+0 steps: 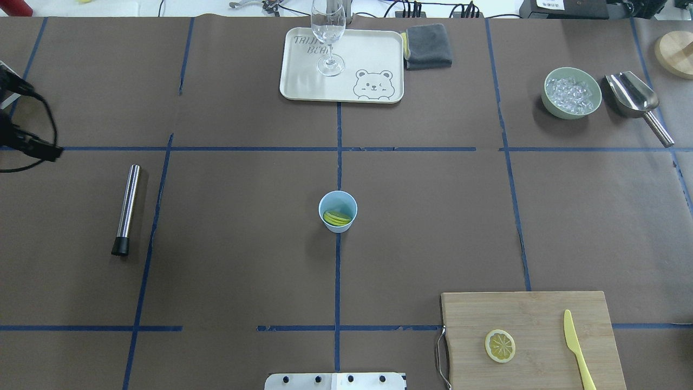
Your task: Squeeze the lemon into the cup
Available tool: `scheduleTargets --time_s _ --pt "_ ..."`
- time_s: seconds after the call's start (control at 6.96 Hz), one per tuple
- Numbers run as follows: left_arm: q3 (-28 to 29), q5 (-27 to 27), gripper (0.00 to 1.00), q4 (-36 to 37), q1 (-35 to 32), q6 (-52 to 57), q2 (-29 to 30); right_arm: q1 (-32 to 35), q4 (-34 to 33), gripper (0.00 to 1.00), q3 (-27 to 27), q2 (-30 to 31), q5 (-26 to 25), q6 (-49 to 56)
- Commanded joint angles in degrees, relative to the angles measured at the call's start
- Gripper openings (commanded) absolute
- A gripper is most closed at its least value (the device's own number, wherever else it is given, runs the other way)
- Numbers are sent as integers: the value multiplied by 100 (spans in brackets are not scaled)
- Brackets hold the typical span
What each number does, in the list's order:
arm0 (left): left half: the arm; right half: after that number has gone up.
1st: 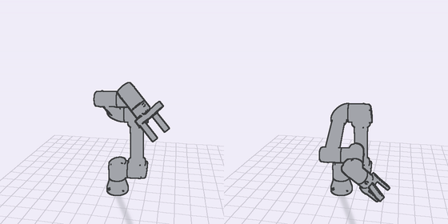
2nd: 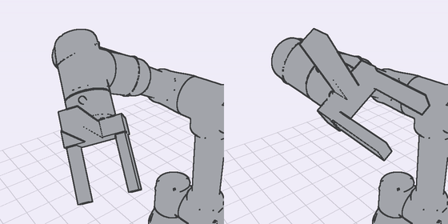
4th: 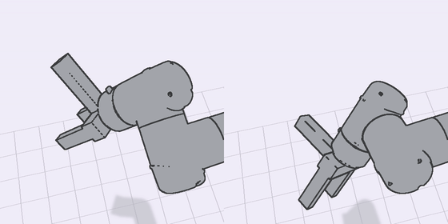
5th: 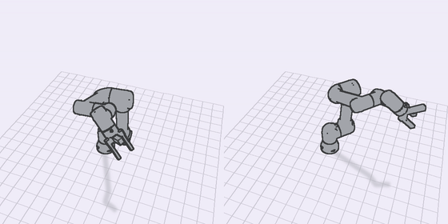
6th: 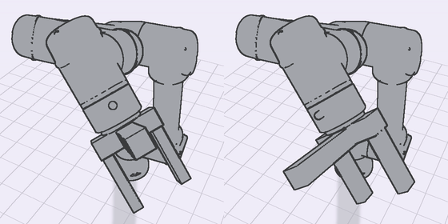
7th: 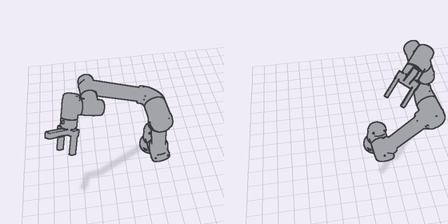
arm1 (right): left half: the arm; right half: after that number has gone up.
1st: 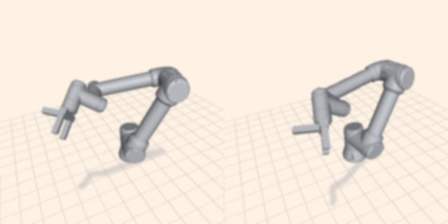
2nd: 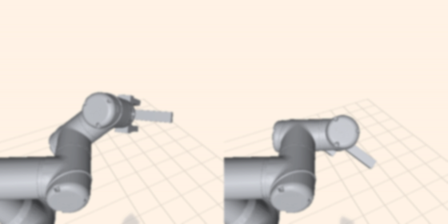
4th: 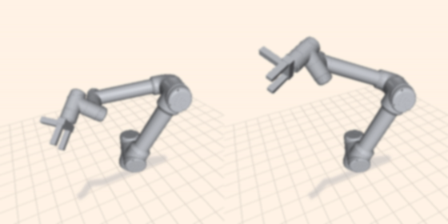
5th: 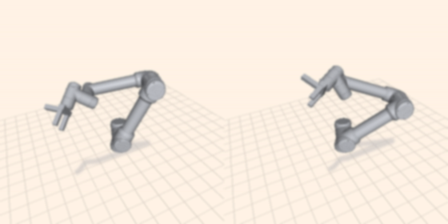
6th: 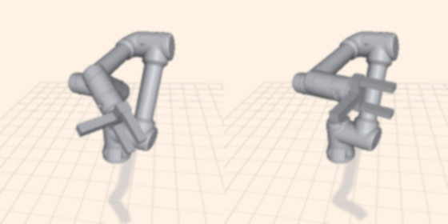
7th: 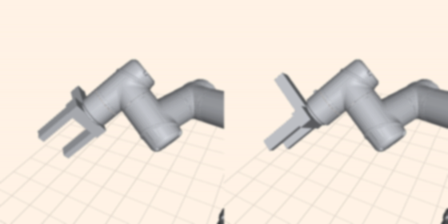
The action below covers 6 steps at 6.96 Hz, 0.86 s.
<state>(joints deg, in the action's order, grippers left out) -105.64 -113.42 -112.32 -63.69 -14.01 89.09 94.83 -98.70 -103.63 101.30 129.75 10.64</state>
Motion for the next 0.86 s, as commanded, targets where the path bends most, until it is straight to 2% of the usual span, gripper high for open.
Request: scheduleTargets --time_s 0.0,0.14,0.29,0.43,0.72 --pt "428 -1840 100 558 -2183 2167 -609 0 0 100 0 12 7 9" --pt "605 -2250 100 640 -2731 2270 -830 0 0 100 0 3 7 17" --pt "650 -2263 100 676 -3137 2253 -1093 0 0 100 0 3 7 18" --pt "633 -2237 100 1128 -3132 2262 -1157 0 0 100 -17 3 16 9" --pt "597 -2193 100 1440 -3132 2262 -1140 0 0 100 -17 3 16 9"
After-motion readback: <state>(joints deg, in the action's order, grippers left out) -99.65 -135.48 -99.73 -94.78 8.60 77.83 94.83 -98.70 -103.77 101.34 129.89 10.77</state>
